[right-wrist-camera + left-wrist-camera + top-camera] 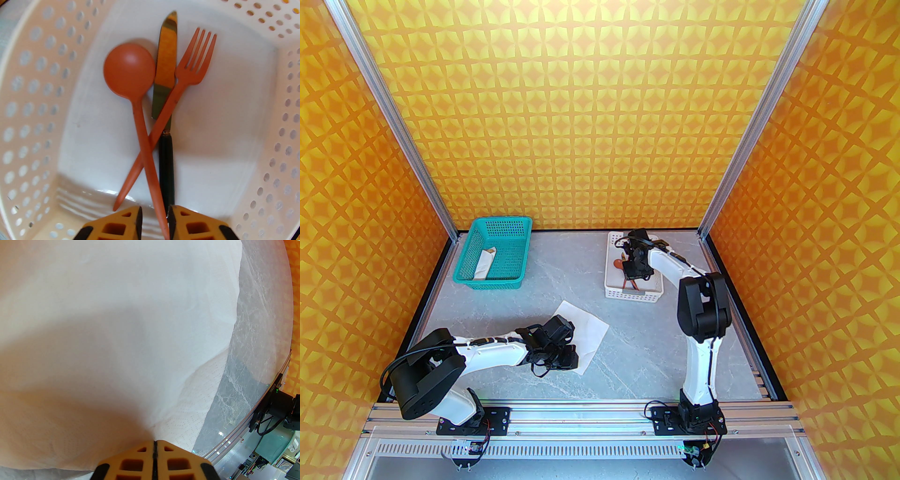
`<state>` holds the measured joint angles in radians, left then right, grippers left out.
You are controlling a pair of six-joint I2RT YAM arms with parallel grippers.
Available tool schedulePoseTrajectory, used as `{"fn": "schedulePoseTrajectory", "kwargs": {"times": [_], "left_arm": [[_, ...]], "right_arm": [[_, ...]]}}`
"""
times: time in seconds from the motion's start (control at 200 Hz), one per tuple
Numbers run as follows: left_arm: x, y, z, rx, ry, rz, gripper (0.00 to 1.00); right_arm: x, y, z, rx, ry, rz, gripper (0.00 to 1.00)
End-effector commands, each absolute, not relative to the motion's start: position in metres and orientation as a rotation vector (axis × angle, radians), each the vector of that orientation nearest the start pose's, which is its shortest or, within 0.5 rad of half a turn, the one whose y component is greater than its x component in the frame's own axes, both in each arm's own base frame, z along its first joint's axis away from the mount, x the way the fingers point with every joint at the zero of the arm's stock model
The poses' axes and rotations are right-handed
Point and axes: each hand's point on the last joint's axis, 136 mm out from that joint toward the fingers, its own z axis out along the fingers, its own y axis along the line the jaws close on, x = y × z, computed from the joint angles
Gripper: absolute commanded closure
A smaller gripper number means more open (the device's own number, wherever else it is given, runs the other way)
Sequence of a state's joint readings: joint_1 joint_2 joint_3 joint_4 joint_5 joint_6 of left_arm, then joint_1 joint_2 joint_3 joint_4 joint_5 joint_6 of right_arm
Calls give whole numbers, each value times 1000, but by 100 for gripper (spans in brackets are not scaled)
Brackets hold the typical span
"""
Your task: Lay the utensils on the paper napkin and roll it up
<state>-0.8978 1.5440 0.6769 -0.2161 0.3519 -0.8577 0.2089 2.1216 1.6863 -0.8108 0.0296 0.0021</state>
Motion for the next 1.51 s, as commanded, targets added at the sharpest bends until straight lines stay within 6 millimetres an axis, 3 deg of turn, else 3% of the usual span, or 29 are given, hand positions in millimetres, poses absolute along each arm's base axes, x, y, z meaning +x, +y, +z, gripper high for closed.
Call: {"fn": "schedulePoseTrajectory", "kwargs": {"times": [0.0,0.365,0.645,0.92,1.245,1.5], "left_arm": [[151,-291,16,224,2989,-886,92],[151,-291,17,223,2990,-884,92],[151,-290,16,220,2992,-879,92],[151,-290,17,219,2992,-877,92],[151,-290,16,219,2992,-876,92],[150,-289,15,219,2997,-872,92]], "right_arm": [[473,90,49,-327,2841,-34,73],[472,92,33,-374,2878,-44,68],[473,89,25,-393,2891,-97,70],[477,89,42,-381,2855,-103,79],[474,90,64,-383,2820,-103,81],[471,91,62,-392,2834,-90,79]]}}
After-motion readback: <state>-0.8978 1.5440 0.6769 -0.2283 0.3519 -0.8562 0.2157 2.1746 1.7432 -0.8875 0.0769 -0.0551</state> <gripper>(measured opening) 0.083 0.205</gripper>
